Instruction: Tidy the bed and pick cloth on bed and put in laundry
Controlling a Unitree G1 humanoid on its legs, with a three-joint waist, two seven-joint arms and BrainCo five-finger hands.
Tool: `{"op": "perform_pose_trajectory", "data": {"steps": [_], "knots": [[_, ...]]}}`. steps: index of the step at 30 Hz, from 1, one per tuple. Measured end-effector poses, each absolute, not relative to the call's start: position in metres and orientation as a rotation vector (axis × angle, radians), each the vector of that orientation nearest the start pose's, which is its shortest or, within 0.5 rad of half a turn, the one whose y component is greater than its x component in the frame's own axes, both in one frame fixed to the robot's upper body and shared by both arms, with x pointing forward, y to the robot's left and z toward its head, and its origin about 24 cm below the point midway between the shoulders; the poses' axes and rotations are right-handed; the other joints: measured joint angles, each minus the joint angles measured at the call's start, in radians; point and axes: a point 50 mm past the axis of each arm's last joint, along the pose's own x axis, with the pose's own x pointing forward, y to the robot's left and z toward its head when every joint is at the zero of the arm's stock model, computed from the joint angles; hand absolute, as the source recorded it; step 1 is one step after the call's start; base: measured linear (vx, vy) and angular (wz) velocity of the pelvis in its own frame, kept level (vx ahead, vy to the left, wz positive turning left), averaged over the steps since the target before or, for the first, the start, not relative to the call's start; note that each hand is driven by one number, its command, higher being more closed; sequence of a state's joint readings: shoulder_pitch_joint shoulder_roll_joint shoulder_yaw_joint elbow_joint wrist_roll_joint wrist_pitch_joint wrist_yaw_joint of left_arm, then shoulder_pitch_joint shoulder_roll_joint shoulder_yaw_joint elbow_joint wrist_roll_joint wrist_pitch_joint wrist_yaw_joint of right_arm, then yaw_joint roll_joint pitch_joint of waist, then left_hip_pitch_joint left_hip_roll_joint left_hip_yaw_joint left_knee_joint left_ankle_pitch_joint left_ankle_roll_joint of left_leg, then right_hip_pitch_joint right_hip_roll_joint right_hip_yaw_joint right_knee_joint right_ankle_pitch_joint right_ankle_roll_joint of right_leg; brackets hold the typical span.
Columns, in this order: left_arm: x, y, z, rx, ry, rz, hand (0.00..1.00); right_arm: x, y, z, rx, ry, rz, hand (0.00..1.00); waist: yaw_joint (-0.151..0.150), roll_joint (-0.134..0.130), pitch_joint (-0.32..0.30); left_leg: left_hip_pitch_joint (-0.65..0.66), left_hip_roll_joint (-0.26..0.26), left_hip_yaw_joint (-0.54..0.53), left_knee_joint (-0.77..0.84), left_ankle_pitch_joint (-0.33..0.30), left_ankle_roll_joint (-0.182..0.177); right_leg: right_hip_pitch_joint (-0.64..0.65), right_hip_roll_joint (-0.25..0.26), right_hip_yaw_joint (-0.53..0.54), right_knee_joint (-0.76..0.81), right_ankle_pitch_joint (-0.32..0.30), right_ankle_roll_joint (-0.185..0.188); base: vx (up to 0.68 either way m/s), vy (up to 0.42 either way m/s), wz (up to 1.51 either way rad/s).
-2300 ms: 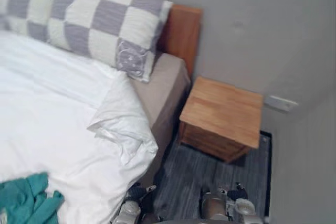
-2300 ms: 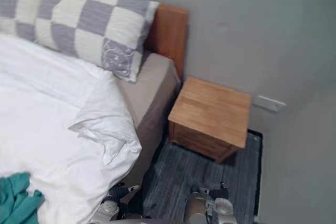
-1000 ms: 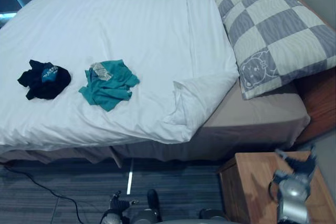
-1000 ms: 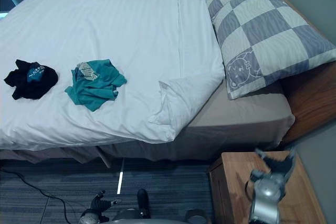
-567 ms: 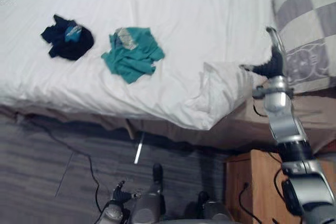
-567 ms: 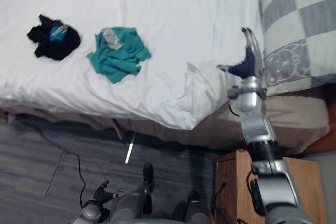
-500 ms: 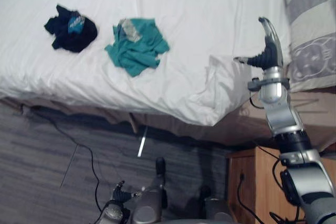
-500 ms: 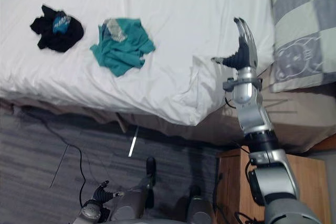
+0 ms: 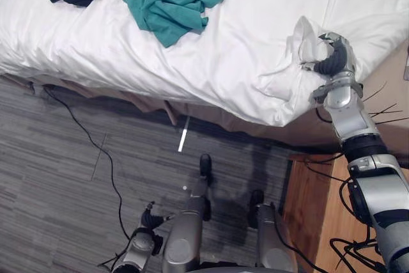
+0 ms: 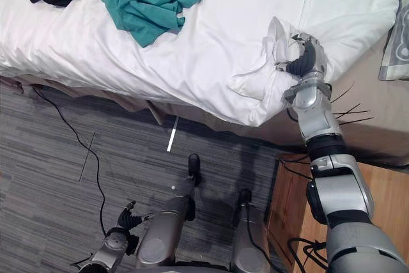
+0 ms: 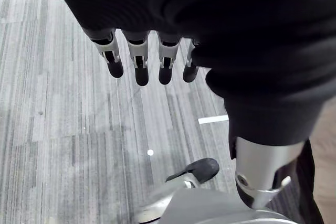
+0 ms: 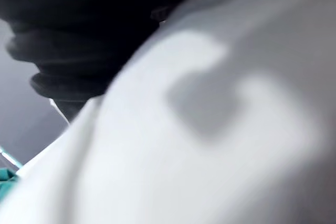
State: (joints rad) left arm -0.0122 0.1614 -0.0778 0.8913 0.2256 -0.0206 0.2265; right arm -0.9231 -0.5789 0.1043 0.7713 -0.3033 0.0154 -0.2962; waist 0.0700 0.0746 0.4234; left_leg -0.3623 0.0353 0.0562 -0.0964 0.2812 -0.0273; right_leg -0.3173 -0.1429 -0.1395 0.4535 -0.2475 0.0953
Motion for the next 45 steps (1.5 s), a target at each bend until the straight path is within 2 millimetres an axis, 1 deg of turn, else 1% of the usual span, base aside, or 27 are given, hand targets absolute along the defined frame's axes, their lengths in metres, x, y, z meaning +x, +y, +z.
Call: {"op": "perform_pose_trajectory", "data": {"steps": [2,6,8,10,11,13,15,16,17,20,21,23,25,29,31,32,33,35,36,37,38,39,40,41,42,44,45], "knots": [[0.169,0.204,-0.125,0.490,0.805,0.098,0.00,0.389,-0.262,0.215,-0.816,-0.239,-0.458,1.00,0.000,0.000,0.000,0.004,0.000,0.003,0.000,0.000,0.000,0.000,0.000,0.004,-0.001,-0.002,-0.004,0.02,-0.082,-0.05],[0.170,0.203,-0.125,0.494,0.801,0.099,0.00,0.384,-0.273,0.216,-0.714,-0.239,-0.499,1.00,-0.002,0.000,0.000,0.020,0.001,0.028,0.000,0.002,0.003,0.004,0.001,0.028,-0.004,-0.002,-0.004,0.02,-0.072,-0.13],[0.169,0.201,-0.125,0.492,0.801,0.104,0.00,0.374,-0.284,0.206,-0.665,-0.238,-0.535,1.00,-0.004,0.000,-0.001,0.034,0.001,0.030,0.000,0.002,0.003,0.028,0.001,0.029,-0.026,0.002,0.001,0.02,-0.060,-0.06],[0.169,0.199,-0.125,0.484,0.804,0.106,0.00,0.354,-0.300,0.182,-0.597,-0.212,-0.603,1.00,-0.013,-0.001,-0.003,0.054,-0.001,0.030,-0.001,0.002,0.003,0.064,0.002,0.027,-0.061,0.010,0.008,0.05,-0.044,0.01],[0.169,0.200,-0.125,0.483,0.805,0.108,0.00,0.347,-0.305,0.173,-0.573,-0.197,-0.623,0.00,-0.025,-0.001,-0.003,0.056,-0.002,0.030,0.000,0.002,0.003,0.073,0.002,0.026,-0.073,0.014,0.013,0.06,-0.028,0.00],[0.169,0.200,-0.126,0.484,0.815,0.112,0.00,0.326,-0.315,0.141,-0.466,-0.139,-0.693,0.00,-0.058,-0.003,-0.006,0.062,-0.003,0.033,0.000,0.002,0.003,0.090,0.002,0.028,-0.104,0.031,0.018,0.06,-0.017,-0.08],[0.169,0.201,-0.126,0.484,0.816,0.112,0.00,0.309,-0.320,0.114,-0.394,-0.077,-0.733,0.00,-0.063,-0.008,-0.013,0.077,-0.003,0.041,0.000,0.001,0.002,0.103,0.001,0.038,-0.116,0.040,0.021,0.04,-0.020,-0.16],[0.169,0.200,-0.126,0.485,0.820,0.103,0.00,0.296,-0.321,0.090,-0.319,-0.023,-0.753,0.00,-0.069,-0.012,-0.028,0.094,-0.003,0.051,0.000,0.000,0.000,0.123,0.001,0.044,-0.130,0.044,0.024,0.02,-0.023,-0.16],[0.167,0.200,-0.127,0.482,0.829,0.094,0.00,0.289,-0.320,0.079,-0.280,-0.003,-0.759,0.00,-0.070,-0.013,-0.051,0.099,-0.002,0.058,0.000,-0.003,-0.004,0.127,0.002,0.048,-0.135,0.044,0.024,0.02,-0.031,-0.15],[0.165,0.198,-0.129,0.479,0.845,0.086,0.00,0.281,-0.307,0.056,-0.161,0.036,-0.758,0.00,-0.069,-0.017,-0.113,0.145,0.007,0.073,-0.002,-0.033,-0.024,0.172,0.005,0.058,-0.163,0.047,0.024,0.02,-0.040,-0.14],[0.164,0.197,-0.130,0.479,0.852,0.083,0.00,0.279,-0.304,0.050,-0.126,0.052,-0.764,0.00,-0.066,-0.017,-0.128,0.156,0.011,0.080,-0.005,-0.048,-0.013,0.185,0.007,0.060,-0.171,0.047,0.024,0.01,-0.030,-0.15],[0.160,0.194,-0.132,0.466,0.867,0.064,0.00,0.270,-0.297,0.032,-0.029,0.097,-0.794,0.00,-0.059,-0.024,-0.157,0.169,0.017,0.085,-0.007,-0.057,-0.011,0.207,0.021,0.065,-0.196,0.048,0.019,0.04,-0.049,-0.08],[0.156,0.192,-0.134,0.457,0.882,0.063,0.00,0.264,-0.296,0.023,0.044,0.122,-0.833,0.00,-0.059,-0.030,-0.160,0.175,0.017,0.086,-0.007,-0.058,-0.008,0.224,0.021,0.063,-0.214,0.055,0.019,0.08,-0.047,0.02],[0.152,0.197,-0.136,0.445,0.905,0.094,0.00,0.254,-0.293,0.008,0.103,0.181,-0.891,0.00,-0.058,-0.045,-0.168,0.202,0.014,0.096,-0.007,-0.059,-0.004,0.270,0.021,0.061,-0.252,0.066,0.016,0.12,-0.053,-0.02],[0.150,0.199,-0.136,0.444,0.914,0.103,0.00,0.232,-0.292,-0.007,0.110,0.267,-0.952,0.00,-0.057,-0.060,-0.177,0.214,0.015,0.112,-0.008,-0.062,-0.006,0.295,0.022,0.060,-0.268,0.066,0.016,0.12,-0.064,0.00],[0.149,0.200,-0.136,0.442,0.917,0.108,0.00,0.224,-0.293,-0.013,0.102,0.299,-0.979,0.00,-0.057,-0.063,-0.179,0.216,0.015,0.115,-0.008,-0.064,-0.009,0.298,0.022,0.061,-0.269,0.066,0.016,0.08,-0.058,-0.06],[0.148,0.201,-0.137,0.434,0.922,0.121,0.00,0.202,-0.297,-0.021,0.075,0.357,-1.046,0.00,-0.059,-0.065,-0.183,0.220,0.016,0.119,-0.008,-0.068,-0.014,0.299,0.022,0.064,-0.269,0.066,0.016,0.05,-0.041,-0.09],[0.146,0.199,-0.138,0.434,0.926,0.123,0.00,0.177,-0.307,-0.023,0.018,0.391,-1.136,0.00,-0.062,-0.063,-0.186,0.221,0.017,0.125,-0.008,-0.068,-0.014,0.298,0.022,0.071,-0.271,0.066,0.016,0.04,-0.041,-0.14],[0.142,0.200,-0.139,0.442,0.935,0.121,0.00,0.163,-0.317,-0.015,-0.026,0.372,-1.202,1.00,-0.084,-0.060,-0.189,0.222,0.022,0.133,-0.008,-0.083,-0.006,0.294,0.026,0.077,-0.272,0.066,0.016,0.00,-0.020,-0.17],[0.140,0.200,-0.140,0.444,0.941,0.120,0.00,0.158,-0.321,-0.009,-0.057,0.351,-1.240,1.00,-0.094,-0.062,-0.191,0.224,0.024,0.137,-0.008,-0.084,-0.008,0.293,0.026,0.082,-0.272,0.067,0.015,-0.02,-0.008,-0.22],[0.138,0.201,-0.140,0.450,0.946,0.118,0.00,0.152,-0.329,0.005,-0.103,0.298,-1.294,1.00,-0.109,-0.063,-0.193,0.228,0.025,0.138,-0.008,-0.088,-0.011,0.293,0.026,0.086,-0.272,0.068,0.014,-0.02,-0.002,-0.16],[0.137,0.201,-0.141,0.451,0.949,0.117,0.00,0.151,-0.332,0.011,-0.124,0.278,-1.313,1.00,-0.112,-0.063,-0.193,0.229,0.025,0.138,-0.008,-0.088,-0.011,0.292,0.026,0.086,-0.272,0.068,0.013,-0.04,-0.001,-0.17],[0.137,0.200,-0.141,0.451,0.949,0.115,0.00,0.150,-0.337,0.023,-0.168,0.230,-1.342,1.00,-0.114,-0.063,-0.193,0.228,0.027,0.137,-0.008,-0.088,-0.010,0.288,0.028,0.090,-0.272,0.070,0.013,-0.05,-0.001,-0.09],[0.137,0.200,-0.141,0.453,0.948,0.113,0.00,0.153,-0.341,0.034,-0.202,0.181,-1.352,1.00,-0.112,-0.063,-0.195,0.218,0.031,0.136,-0.008,-0.089,-0.010,0.277,0.032,0.091,-0.265,0.070,0.012,-0.06,-0.002,-0.05],[0.137,0.200,-0.141,0.454,0.947,0.111,0.00,0.156,-0.342,0.039,-0.214,0.162,-1.351,1.00,-0.113,-0.063,-0.195,0.214,0.032,0.134,-0.008,-0.088,-0.010,0.272,0.034,0.089,-0.262,0.071,0.011,-0.07,-0.007,0.05],[0.138,0.200,-0.140,0.455,0.943,0.110,0.00,0.184,-0.343,0.065,-0.224,0.044,-1.316,1.00,-0.110,-0.061,-0.197,0.185,0.036,0.123,-0.008,-0.082,-0.011,0.237,0.038,0.085,-0.241,0.072,0.010,-0.07,-0.009,0.12],[0.138,0.200,-0.140,0.454,0.943,0.110,0.00,0.192,-0.343,0.073,-0.228,0.013,-1.299,1.00,-0.110,-0.059,-0.198,0.179,0.035,0.119,-0.008,-0.081,-0.011,0.231,0.038,0.085,-0.238,0.072,0.010,-0.06,-0.001,0.13]]}}
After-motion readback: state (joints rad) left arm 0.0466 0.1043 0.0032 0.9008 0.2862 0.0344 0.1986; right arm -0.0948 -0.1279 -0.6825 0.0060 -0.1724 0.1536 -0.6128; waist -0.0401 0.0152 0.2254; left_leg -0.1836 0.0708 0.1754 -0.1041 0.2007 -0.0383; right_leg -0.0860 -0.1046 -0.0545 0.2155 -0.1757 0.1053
